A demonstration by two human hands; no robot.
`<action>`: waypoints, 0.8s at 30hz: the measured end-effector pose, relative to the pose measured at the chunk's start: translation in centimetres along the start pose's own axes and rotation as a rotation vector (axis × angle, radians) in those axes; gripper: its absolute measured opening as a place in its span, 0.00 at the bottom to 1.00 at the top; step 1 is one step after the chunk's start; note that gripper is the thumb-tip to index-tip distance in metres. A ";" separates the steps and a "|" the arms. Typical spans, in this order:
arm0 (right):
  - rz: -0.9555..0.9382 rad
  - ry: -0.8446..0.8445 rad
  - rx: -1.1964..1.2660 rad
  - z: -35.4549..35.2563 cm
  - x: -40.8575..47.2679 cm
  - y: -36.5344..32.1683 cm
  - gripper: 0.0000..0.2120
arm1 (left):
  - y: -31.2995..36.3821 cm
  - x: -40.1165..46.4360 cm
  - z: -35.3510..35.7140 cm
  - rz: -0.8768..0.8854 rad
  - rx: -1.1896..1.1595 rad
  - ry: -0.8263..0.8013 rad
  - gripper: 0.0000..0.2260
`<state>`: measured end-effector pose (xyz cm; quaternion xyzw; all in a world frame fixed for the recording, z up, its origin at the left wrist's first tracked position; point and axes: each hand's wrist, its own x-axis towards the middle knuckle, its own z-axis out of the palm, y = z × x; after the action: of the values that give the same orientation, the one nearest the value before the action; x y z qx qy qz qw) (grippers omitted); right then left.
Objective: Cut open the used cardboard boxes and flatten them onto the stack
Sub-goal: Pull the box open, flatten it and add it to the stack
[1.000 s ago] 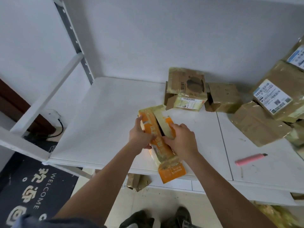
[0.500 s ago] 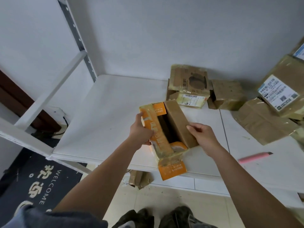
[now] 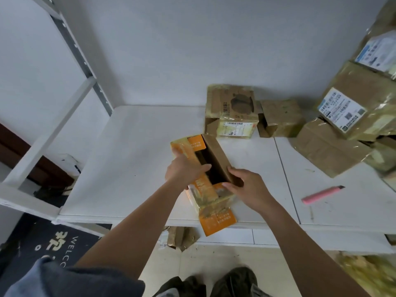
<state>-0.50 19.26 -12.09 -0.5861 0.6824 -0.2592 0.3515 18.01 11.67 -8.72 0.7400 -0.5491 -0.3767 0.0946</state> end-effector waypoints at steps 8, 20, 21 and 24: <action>0.000 -0.004 0.087 0.3 -0.4 0.5 0.27 | -1.1 0.6 -1.5 -0.032 -0.343 -0.211 0.40; -0.056 0.169 0.001 0.9 0.4 -2.5 0.27 | -7.8 -0.5 -5.7 0.065 -1.190 -0.458 0.21; -0.055 0.243 -0.013 1.3 0.8 -3.4 0.29 | -7.9 -0.7 -5.9 0.093 -1.233 -0.441 0.22; 0.023 0.458 -0.014 2.5 1.7 -6.5 0.39 | -8.2 -1.4 -6.1 0.182 -1.303 -0.413 0.23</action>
<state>5.40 16.57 -8.93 -0.5066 0.7527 -0.3770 0.1862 27.93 14.35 -8.36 0.3964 -0.2773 -0.7538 0.4448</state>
